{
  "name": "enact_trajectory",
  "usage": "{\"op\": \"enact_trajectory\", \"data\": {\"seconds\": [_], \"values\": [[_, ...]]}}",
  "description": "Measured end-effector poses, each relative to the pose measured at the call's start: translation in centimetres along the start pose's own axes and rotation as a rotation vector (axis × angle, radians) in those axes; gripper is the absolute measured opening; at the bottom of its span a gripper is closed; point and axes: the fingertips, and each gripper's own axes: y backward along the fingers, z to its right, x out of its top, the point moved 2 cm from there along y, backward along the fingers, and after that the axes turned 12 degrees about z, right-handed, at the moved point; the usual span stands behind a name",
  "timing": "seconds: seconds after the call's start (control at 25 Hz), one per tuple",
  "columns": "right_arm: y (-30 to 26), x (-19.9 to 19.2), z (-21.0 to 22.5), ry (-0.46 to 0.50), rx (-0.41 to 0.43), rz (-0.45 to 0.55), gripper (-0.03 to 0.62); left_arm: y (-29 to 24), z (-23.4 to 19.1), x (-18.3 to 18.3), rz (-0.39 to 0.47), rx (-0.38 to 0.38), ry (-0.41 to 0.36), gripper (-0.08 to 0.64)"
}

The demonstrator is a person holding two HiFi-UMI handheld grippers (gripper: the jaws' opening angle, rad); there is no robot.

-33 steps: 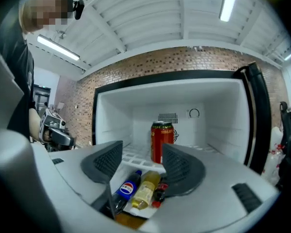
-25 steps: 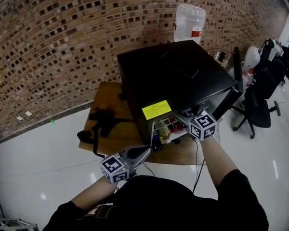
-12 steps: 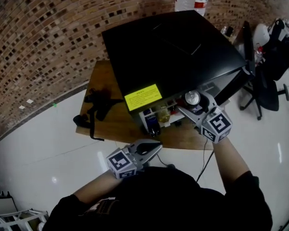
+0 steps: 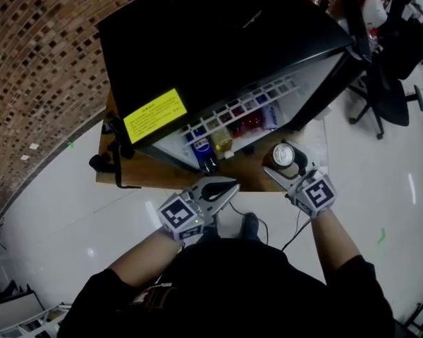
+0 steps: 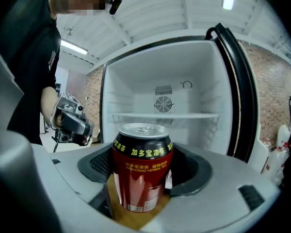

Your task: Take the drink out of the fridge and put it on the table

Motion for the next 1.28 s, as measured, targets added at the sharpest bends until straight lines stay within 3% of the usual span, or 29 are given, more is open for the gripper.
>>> {"op": "enact_trajectory", "data": {"seconds": [0.32, 0.68, 1.0, 1.16, 1.28], "values": [[0.8, -10.6, -0.6, -0.007, -0.001, -0.068, 0.350, -0.3, -1.2, -5.3, -0.057, 0.033, 0.028, -0.006], [1.0, -16.0, -0.5, -0.005, -0.021, -0.082, 0.350, -1.0, -1.6, -7.1, -0.043, 0.027, 0.060, -0.006], [1.5, -16.3, -1.2, 0.025, 0.018, -0.079, 0.355, -1.6, -1.5, -6.9, -0.030, 0.008, 0.068, -0.006], [1.9, -15.4, -1.2, 0.027, 0.021, -0.078, 0.439, -0.9, -1.6, -6.8, -0.048, 0.007, 0.066, -0.006], [3.2, -13.4, -1.3, 0.014, -0.003, -0.074, 0.439, -0.3, -1.0, -5.3, -0.027, -0.002, 0.058, -0.006]]}}
